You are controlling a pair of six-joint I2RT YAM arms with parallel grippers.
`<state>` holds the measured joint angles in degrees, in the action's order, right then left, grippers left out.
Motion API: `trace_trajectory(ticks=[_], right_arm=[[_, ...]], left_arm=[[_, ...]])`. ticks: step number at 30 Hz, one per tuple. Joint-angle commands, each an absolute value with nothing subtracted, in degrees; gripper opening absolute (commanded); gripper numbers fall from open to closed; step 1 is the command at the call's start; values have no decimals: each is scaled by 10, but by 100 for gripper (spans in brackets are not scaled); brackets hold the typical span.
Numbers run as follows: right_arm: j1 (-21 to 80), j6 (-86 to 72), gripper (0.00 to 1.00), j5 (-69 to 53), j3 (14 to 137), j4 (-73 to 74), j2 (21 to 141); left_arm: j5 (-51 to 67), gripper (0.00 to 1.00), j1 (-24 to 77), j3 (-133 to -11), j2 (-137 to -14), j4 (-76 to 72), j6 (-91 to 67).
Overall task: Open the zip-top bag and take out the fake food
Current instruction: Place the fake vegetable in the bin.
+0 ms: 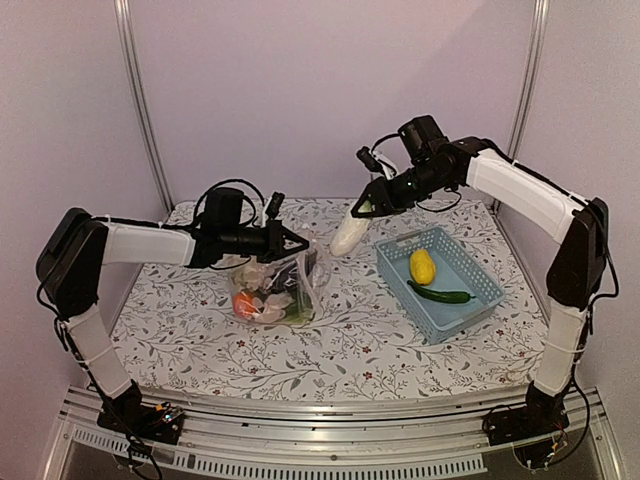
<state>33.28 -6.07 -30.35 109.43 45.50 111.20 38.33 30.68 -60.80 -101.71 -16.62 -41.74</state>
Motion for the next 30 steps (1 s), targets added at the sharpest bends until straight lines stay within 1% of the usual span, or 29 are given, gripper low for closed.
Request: trace_trajectory(ticks=[1,4,6,11,15,18,22,26,27,28,30], right_arm=[[308,133,23,-167,1056,564,1051],[278,179,23,-101,1015,579,1012],[267,209,23,-40,1015,614,996],[247,267,24,159,1020,669,1020],[237,280,24,208,1021,700,1072],[236,272,24,234,1051,727,1126],[234,249,32,248,1120,766,1197],[228,223,35,226,1173,788,1265],[228,222,38,221,1177,791,1273],[227,221,43,214,1181,794,1281],[227,216,60,202,1185,794,1284]], left_arm=[[384,0,319,-607,-1007,-155,-403],[383,0,322,-610,-1001,-149,-398],[386,0,323,-611,-1001,-148,-401],[388,0,330,-611,-997,-150,-403],[387,0,337,-612,-995,-145,-396],[382,0,341,-613,-993,-136,-388],[381,0,347,-615,-992,-132,-383],[380,0,351,-616,-991,-126,-378],[379,0,352,-616,-991,-125,-376],[379,0,352,-616,-991,-123,-376],[379,0,353,-617,-989,-123,-375]])
